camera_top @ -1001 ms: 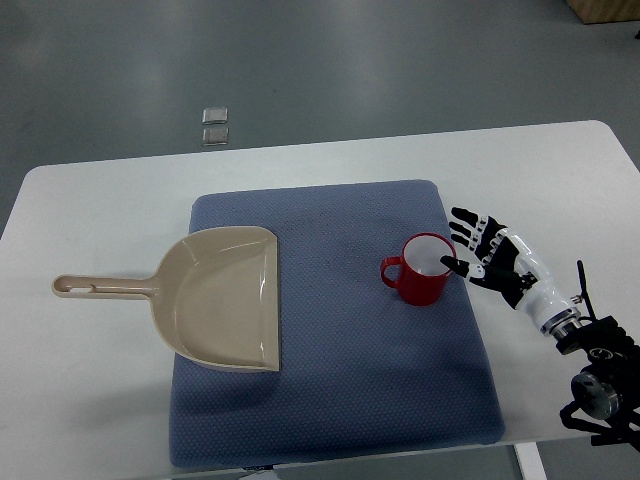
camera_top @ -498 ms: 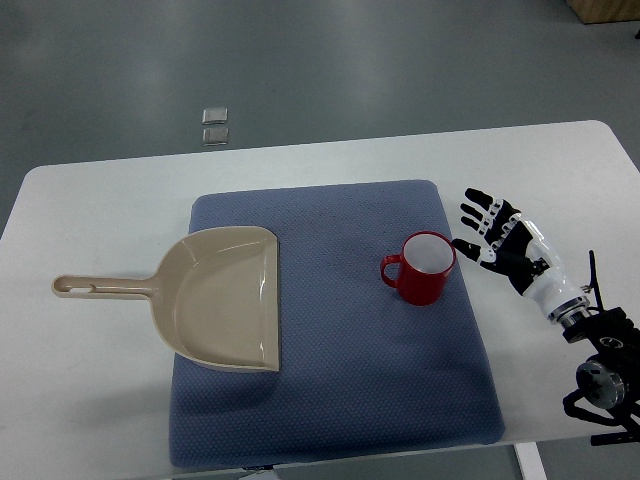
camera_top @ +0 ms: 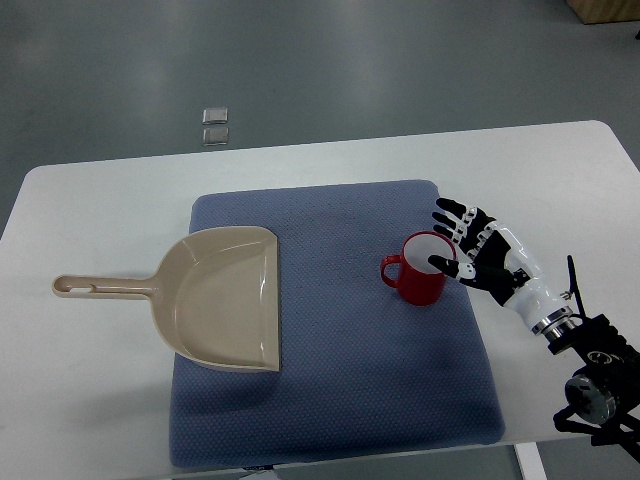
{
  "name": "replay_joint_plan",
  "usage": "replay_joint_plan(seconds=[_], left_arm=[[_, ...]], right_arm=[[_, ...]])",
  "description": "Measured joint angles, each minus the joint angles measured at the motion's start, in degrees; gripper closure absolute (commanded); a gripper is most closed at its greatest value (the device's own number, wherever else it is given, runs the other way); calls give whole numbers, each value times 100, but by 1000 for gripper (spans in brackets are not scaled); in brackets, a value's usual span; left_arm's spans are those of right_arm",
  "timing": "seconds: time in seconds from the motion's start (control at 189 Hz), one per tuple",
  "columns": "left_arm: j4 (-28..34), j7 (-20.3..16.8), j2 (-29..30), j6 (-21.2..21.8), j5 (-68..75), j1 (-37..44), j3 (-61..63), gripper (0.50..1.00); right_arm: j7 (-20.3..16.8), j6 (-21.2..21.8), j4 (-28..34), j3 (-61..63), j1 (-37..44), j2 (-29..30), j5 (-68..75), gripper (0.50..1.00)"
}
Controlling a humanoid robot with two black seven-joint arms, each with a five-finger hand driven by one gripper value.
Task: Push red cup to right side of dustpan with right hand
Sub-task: 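Move the right hand toward the red mug, fingers open, then wrap the right hand fingers around the red mug's side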
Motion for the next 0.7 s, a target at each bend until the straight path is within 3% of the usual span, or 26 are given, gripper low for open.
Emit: replay_joint_plan(seconds=[0.185,0.699], left_arm=[[0,0,0,0,0,0,0,500],[0,0,0,0,0,0,0,500]], right_arm=[[0,-226,-54,0,26,-3,-11,576],[0,-239,-54,-2,-17,180,-455,576]])
